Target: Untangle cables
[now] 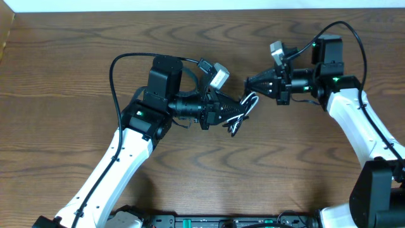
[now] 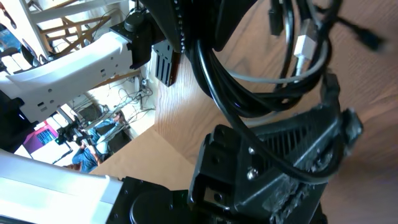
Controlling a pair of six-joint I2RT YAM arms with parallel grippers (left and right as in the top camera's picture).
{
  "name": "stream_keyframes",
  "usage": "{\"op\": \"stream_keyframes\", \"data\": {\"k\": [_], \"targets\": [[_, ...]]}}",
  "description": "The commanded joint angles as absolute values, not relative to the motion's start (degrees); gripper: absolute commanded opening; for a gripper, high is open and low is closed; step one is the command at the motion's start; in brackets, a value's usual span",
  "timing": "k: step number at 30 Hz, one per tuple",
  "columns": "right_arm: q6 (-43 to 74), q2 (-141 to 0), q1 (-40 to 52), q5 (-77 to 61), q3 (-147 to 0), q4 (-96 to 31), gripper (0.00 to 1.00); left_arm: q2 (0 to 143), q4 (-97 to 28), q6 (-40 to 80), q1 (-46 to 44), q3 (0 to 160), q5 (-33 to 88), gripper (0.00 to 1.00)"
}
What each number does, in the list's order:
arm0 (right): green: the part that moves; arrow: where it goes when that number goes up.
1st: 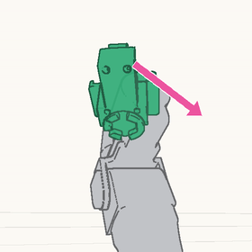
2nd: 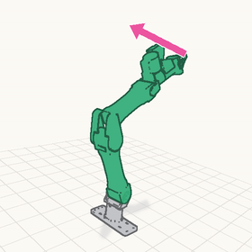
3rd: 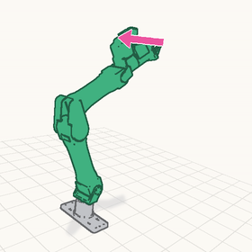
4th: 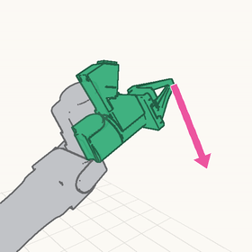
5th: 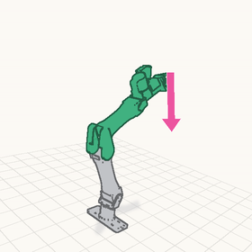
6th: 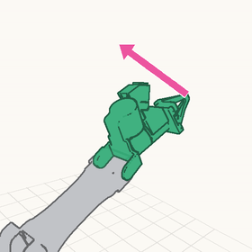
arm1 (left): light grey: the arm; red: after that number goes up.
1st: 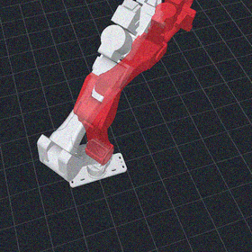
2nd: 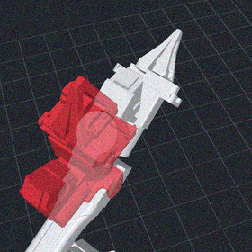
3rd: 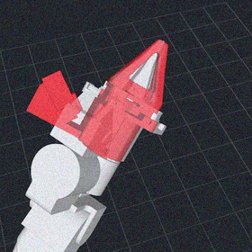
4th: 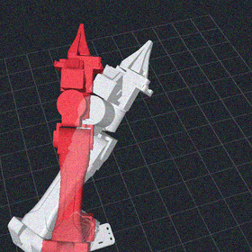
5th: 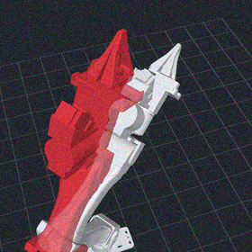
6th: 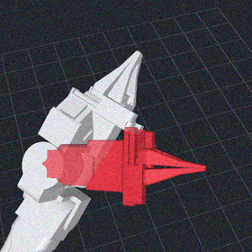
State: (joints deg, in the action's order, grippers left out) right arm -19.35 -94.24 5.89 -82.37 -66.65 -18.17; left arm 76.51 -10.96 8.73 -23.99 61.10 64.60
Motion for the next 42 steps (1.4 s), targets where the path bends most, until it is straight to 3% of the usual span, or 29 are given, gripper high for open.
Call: {"op": "stream_keyframes", "data": {"k": [1,4,5,6,7,8,9,13,14,15,16,17,29,42], "targets": [[-21.52,-93.56,6.85,-84.64,-66.65,-17.91,0.01,76.73,-10.66,7.55,-23.83,61.19,65.17,0.08],[-21.5,-93.56,6.85,-84.64,-66.65,-17.74,0.04,76.73,-10.66,7.55,-23.83,61.19,65.21,0.08],[-21.47,-93.56,6.87,-84.64,-66.65,-17.74,0.25,76.73,-10.66,7.55,-23.83,61.19,65.23,0.08],[-21.47,-93.56,6.92,-84.64,-66.65,-17.78,0.73,76.73,-10.66,7.53,-23.83,61.19,65.23,0.08],[-21.45,-93.56,6.92,-84.62,-66.65,-17.78,0.9,76.73,-10.66,7.55,-23.83,61.19,65.23,0.08],[-21.47,-93.56,6.96,-84.6,-66.65,-17.76,0.98,76.73,-10.66,7.55,-23.83,61.19,65.25,0.08],[-21.47,-93.56,6.96,-84.6,-66.65,-17.74,0.99,76.73,-10.63,7.55,-23.83,61.19,65.39,0.08],[-21.5,-93.56,6.98,-84.6,-66.65,-17.56,0.99,76.73,-10.63,7.55,-23.86,61.19,65.43,0.08],[-21.52,-93.56,7.14,-84.44,-66.65,-17.52,0.9,76.73,-10.63,7.55,-23.86,61.19,65.41,0.08],[-21.52,-93.56,7.29,-84.01,-66.65,-17.41,0.59,76.73,-10.63,7.55,-23.83,61.19,65.41,0.08],[-21.52,-93.56,7.57,-83.48,-66.65,-17.32,0.21,76.73,-10.63,7.55,-23.83,61.19,65.41,0.08],[-21.5,-93.56,7.84,-82.78,-66.65,-17.34,0.01,76.73,-10.63,7.55,-23.86,61.19,65.41,0.08],[-20.27,-93.56,6.11,-80.42,-66.65,-17.41,0.01,76.73,-10.66,7.53,-23.83,61.19,65.36,0.08],[-16.32,-93.54,-7.07,-78.87,-66.65,-20.47,0.01,76.75,-11.18,7.53,-22.9,61.19,53.12,0.08]]}}
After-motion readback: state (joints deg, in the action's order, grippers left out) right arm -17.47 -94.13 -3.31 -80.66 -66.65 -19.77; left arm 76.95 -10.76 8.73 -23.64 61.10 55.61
